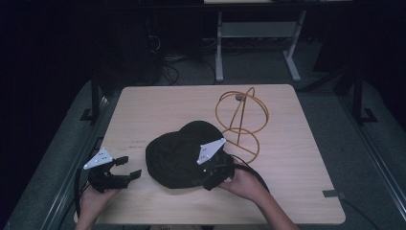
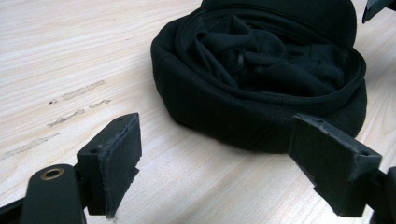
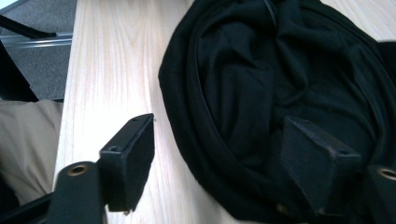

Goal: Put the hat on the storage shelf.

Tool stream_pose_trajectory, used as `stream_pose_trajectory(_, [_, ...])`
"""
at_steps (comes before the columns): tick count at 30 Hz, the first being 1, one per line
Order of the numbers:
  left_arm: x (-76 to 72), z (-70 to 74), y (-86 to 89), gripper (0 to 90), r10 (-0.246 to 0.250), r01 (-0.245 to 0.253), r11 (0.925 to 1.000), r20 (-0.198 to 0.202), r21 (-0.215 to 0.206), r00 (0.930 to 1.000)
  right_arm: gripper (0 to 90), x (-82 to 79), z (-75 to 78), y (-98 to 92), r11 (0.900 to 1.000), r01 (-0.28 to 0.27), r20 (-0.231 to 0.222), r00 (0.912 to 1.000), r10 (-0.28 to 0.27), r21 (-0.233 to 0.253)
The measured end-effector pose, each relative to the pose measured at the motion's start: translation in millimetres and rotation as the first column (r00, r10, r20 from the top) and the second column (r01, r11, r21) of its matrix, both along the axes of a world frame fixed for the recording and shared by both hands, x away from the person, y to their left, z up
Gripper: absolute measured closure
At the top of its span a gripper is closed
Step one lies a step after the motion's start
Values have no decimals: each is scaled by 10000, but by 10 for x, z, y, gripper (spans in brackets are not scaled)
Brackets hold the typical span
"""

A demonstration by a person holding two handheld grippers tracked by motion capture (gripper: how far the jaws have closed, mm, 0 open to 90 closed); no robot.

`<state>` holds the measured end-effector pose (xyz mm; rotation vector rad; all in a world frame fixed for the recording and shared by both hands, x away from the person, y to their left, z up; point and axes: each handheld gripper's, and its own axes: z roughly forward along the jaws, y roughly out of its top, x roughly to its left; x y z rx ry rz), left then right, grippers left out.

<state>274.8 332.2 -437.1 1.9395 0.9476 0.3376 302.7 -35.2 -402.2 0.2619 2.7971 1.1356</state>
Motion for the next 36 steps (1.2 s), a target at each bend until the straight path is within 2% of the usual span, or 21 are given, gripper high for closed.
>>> stream_pose_trajectory(3, [-3, -6, 2, 166, 59, -59, 10000, -25, -79, 10000, 303, 13, -9, 68, 9999, -117, 24, 9999, 117, -22])
stream_pose_trajectory(4, [-7, -3, 10, 166, 69, -70, 9999, -33, -79, 10000, 331, 29, -33, 155, 9996, -238, 70, 9997, 239, -144])
stream_pose_trajectory(10, [2, -2, 20, 166, 69, -69, 9999, -13, -94, 10000, 438, 37, -69, 392, 9969, -512, 110, 9986, 520, -600])
stream_pose_trajectory(14, [-3, 0, 14, 166, 79, -78, 9998, 36, -170, 10000, 539, 56, -103, 496, 9914, -798, 26, 9968, 805, -1037])
stream_pose_trajectory(20, [9, 0, 23, 166, 19, -19, 10000, 47, -94, 10000, 630, 88, -155, 564, 9874, -946, -208, 9955, 927, -1272])
stream_pose_trajectory(27, [2, 9, 13, 167, 10, -9, 10000, 29, -98, 10000, 673, 98, -220, 621, 9837, -977, -366, 9950, 932, -1513])
stream_pose_trajectory(34, [7, 3, -9, 167, -88, 88, 9999, 30, -51, 10000, 686, 86, -283, 688, 9776, -1034, -326, 9945, 991, -1833])
stream_pose_trajectory(36, [5, 4, -16, 167, -82, 83, 9999, 44, -98, 10000, 702, 61, -297, 715, 9740, -1060, -175, 9944, 1047, -2001])
